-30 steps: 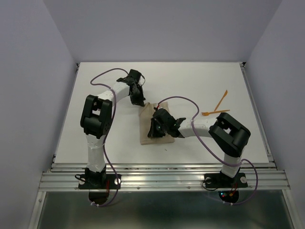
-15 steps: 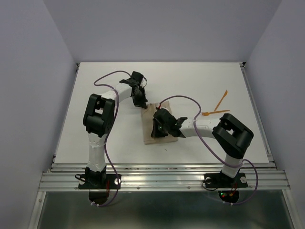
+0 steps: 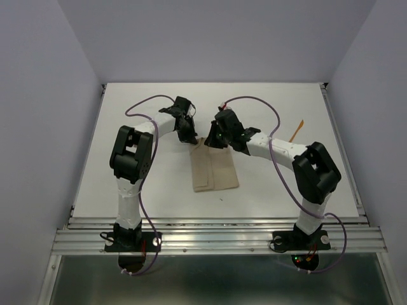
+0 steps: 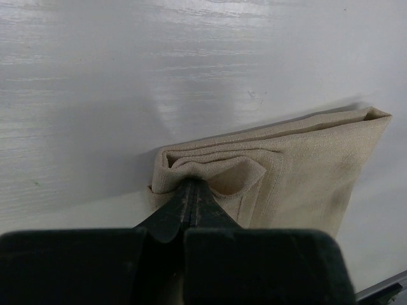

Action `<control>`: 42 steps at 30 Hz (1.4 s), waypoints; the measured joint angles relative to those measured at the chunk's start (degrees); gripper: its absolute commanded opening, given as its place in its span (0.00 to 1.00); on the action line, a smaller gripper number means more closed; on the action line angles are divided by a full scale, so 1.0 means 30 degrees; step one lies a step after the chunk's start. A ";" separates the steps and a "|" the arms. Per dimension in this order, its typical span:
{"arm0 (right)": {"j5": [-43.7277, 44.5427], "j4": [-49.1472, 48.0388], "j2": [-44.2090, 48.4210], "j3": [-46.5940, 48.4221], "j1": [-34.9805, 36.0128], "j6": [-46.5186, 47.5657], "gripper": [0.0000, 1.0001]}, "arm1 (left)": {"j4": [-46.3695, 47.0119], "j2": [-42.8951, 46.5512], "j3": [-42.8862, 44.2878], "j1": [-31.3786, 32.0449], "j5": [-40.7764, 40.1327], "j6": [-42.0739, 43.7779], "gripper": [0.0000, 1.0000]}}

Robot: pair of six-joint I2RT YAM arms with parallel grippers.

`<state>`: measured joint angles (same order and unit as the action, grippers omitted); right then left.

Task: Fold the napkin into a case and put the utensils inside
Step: Fold the lower triangle-folded napkin at the center of the board.

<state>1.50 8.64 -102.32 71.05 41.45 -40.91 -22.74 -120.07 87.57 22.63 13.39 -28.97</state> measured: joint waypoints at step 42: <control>-0.3031 0.0415 -0.8269 0.6943 -0.2200 0.0670 0.12 | -0.1093 0.1333 -0.0240 0.0029 -0.0554 0.0262 0.09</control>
<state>-7.60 9.89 -127.13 91.88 34.85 -38.89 -26.02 -116.07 86.85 22.72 11.73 -28.18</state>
